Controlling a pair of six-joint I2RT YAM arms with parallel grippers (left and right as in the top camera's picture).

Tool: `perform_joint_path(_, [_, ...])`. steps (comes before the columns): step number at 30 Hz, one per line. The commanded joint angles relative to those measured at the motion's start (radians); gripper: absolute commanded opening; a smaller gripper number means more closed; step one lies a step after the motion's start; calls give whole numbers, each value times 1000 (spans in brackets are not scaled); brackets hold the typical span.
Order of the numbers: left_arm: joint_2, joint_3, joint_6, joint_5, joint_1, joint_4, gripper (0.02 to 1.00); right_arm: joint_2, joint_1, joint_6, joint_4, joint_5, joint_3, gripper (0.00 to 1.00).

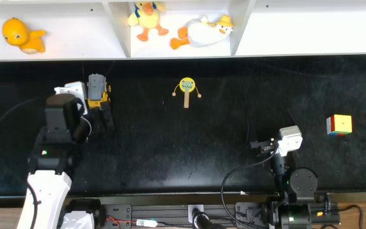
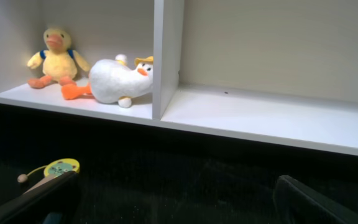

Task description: Store Toys

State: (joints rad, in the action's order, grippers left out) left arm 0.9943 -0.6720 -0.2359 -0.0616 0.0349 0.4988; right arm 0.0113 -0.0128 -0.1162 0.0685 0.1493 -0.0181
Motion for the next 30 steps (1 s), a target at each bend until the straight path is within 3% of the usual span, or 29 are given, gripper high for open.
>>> perform_joint_path(1, [61, 5, -26, -98, 13, -59, 998, -8, 7, -3, -5, -2, 14, 993])
perform_joint_path(12, [303, 4, -19, -98, 13, -279, 998, -8, 7, -3, -5, -2, 14, 998])
perform_joint_path(22, [416, 3, 36, -131, 13, -332, 1000, -8, 7, -3, -5, -2, 14, 996])
perform_joint_path(30, [426, 3, 137, -140, 13, -358, 866, -8, 7, -3, -6, -2, 14, 996])
